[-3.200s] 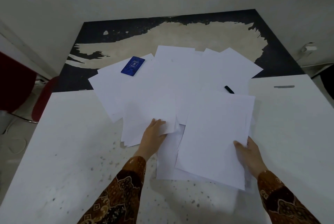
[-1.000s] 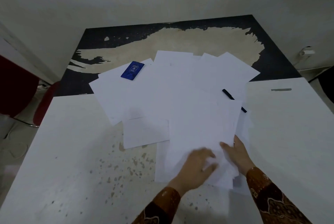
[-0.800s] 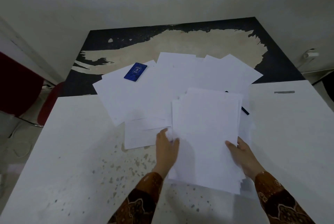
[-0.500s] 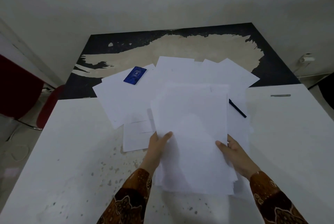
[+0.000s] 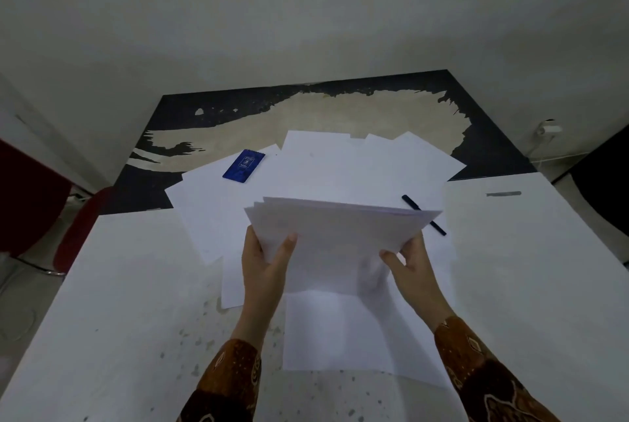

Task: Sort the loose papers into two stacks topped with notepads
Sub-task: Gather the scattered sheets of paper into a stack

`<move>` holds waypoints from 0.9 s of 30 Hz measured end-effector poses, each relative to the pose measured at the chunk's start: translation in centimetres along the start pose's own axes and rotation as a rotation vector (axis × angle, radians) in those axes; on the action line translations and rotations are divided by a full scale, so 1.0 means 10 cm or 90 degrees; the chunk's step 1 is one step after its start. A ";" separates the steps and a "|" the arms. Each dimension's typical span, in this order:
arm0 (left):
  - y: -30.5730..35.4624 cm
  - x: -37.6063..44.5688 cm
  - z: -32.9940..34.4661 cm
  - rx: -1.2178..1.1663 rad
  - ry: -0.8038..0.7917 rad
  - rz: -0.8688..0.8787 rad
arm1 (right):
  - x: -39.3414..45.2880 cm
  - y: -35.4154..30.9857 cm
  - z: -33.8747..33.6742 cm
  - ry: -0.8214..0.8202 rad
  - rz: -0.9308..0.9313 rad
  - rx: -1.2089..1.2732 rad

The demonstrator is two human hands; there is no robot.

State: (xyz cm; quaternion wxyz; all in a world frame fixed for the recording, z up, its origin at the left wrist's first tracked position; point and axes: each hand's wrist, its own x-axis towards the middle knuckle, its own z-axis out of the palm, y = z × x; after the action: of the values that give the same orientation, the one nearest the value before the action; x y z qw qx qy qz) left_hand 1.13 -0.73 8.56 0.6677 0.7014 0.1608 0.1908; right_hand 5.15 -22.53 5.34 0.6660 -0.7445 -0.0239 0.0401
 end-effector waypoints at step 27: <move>-1.03 0.73 0.13 0.238 0.045 -0.223 | 1.58 1.08 -0.78 0.026 0.044 -0.697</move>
State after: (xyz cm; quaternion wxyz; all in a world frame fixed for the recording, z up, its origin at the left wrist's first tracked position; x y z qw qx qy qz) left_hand 8.41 2.20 -1.35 0.5432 0.7670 0.3356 0.0632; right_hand 21.43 -30.00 -4.96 0.1803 -0.9832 -0.0038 0.0295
